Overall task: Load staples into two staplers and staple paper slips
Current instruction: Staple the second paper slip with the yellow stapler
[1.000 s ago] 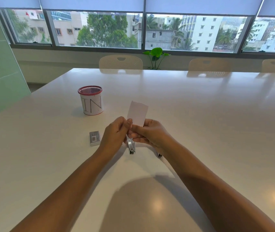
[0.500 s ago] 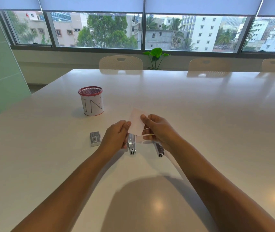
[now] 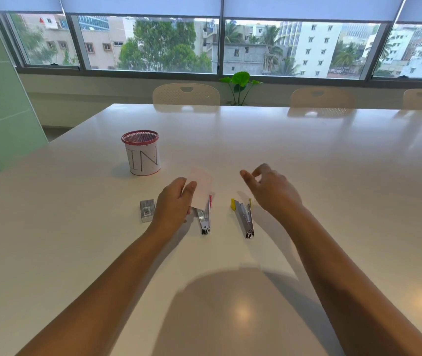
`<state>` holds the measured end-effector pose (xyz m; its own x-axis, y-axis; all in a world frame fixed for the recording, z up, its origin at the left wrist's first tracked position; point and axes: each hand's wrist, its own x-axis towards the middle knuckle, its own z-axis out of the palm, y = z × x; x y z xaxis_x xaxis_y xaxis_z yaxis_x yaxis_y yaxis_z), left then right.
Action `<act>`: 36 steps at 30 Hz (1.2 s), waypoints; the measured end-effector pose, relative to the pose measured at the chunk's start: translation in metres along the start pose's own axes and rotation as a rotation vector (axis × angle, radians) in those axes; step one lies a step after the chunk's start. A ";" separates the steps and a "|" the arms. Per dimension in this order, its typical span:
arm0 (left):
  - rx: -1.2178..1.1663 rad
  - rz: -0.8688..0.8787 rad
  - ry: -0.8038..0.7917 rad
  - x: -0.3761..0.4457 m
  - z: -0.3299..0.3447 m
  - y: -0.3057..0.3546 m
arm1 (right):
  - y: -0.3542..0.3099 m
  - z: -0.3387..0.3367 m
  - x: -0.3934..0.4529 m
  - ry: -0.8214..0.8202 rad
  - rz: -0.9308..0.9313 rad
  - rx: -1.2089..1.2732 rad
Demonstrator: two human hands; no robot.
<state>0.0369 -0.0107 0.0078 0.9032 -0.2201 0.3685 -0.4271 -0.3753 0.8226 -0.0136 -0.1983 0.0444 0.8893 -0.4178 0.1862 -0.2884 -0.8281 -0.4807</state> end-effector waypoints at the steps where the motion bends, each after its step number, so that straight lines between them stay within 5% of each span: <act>1: 0.013 0.009 -0.002 -0.001 0.001 0.001 | 0.003 0.000 0.001 -0.064 0.057 -0.059; 6: -0.001 0.023 -0.008 -0.004 0.001 0.005 | -0.004 0.007 -0.003 -0.377 0.122 -0.036; 9: 0.010 0.024 -0.003 -0.003 0.000 0.003 | -0.012 0.021 -0.013 -0.363 0.036 -0.232; 14: -0.003 0.015 0.020 -0.002 -0.002 0.003 | -0.007 0.014 -0.005 -0.295 0.063 -0.140; 21: -0.132 -0.068 0.052 -0.001 -0.002 0.000 | -0.001 -0.011 0.004 -0.451 0.114 1.062; 24: -0.280 -0.169 0.070 0.001 -0.005 0.001 | -0.005 -0.020 0.001 -0.552 0.207 1.366; 36: -0.475 -0.203 -0.101 0.001 -0.006 0.004 | -0.018 -0.007 -0.012 -0.984 0.127 1.046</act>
<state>0.0362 -0.0075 0.0142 0.9471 -0.2799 0.1570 -0.1562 0.0253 0.9874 -0.0213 -0.1813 0.0568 0.8816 0.3133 -0.3530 -0.3787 0.0231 -0.9252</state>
